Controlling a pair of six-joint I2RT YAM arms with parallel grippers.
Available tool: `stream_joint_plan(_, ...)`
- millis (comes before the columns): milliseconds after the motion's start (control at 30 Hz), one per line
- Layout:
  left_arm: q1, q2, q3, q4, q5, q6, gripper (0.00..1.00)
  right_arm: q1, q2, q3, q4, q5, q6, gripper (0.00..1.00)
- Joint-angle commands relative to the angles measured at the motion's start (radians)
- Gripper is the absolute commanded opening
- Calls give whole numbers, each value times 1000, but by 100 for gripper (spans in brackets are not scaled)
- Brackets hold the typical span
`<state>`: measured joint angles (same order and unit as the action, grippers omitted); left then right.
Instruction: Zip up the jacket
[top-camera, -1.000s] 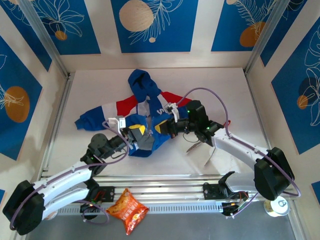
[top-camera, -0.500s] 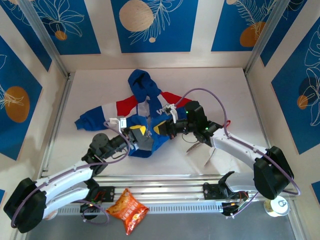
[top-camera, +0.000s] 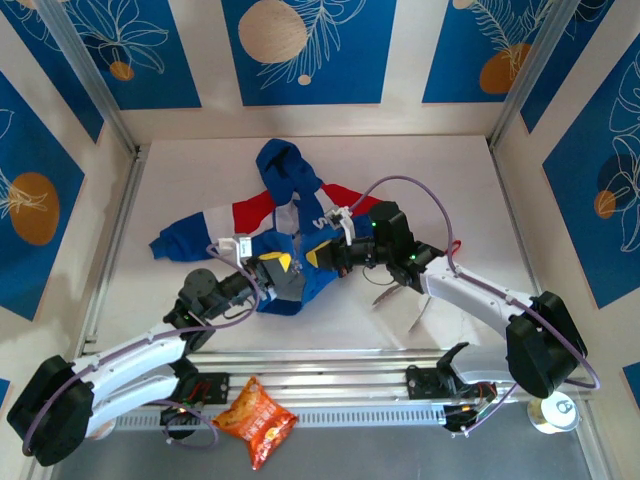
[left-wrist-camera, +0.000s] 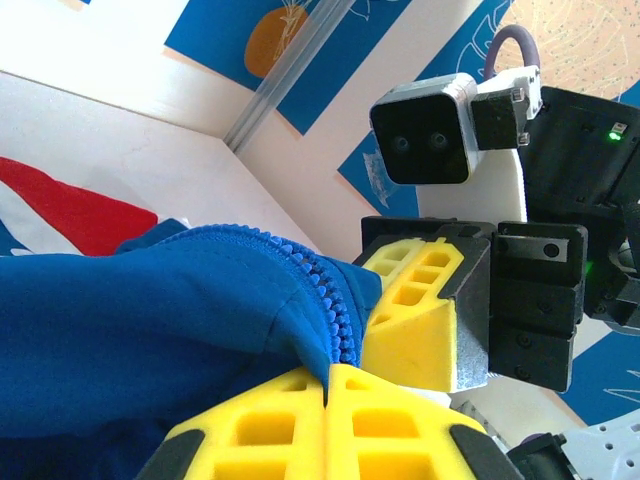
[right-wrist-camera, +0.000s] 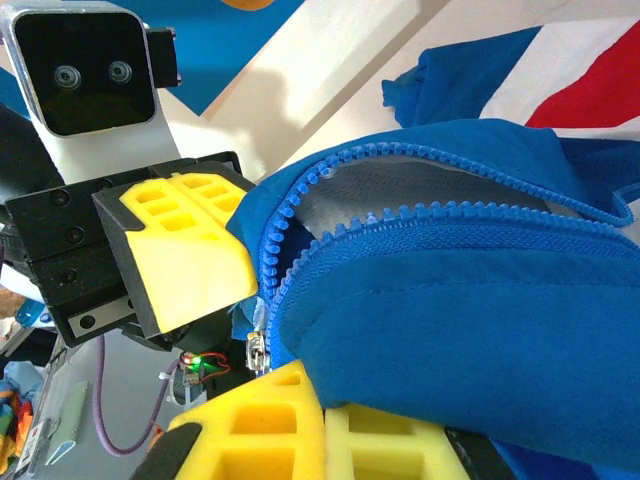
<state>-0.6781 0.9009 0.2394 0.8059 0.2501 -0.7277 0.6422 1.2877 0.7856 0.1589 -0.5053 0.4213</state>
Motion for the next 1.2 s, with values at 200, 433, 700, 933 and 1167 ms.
stream_joint_plan(200, 7, 26, -18, 97, 15, -4, 0, 7, 15, 41, 47, -14, 47, 0)
stream_joint_plan(433, 7, 46, -25, 133, 20, 12, 0, 4, 25, 55, 50, -15, 94, 0)
stream_joint_plan(700, 7, 46, -20, 141, 22, 14, 0, 3, 25, 44, 53, 39, 124, 0)
stream_joint_plan(933, 7, 59, -16, 155, 11, 1, 0, 10, 21, 22, 104, 99, 164, 0)
stream_joint_plan(1167, 5, 97, -17, 195, 0, -6, 0, 18, 32, 17, 138, 112, 198, 0)
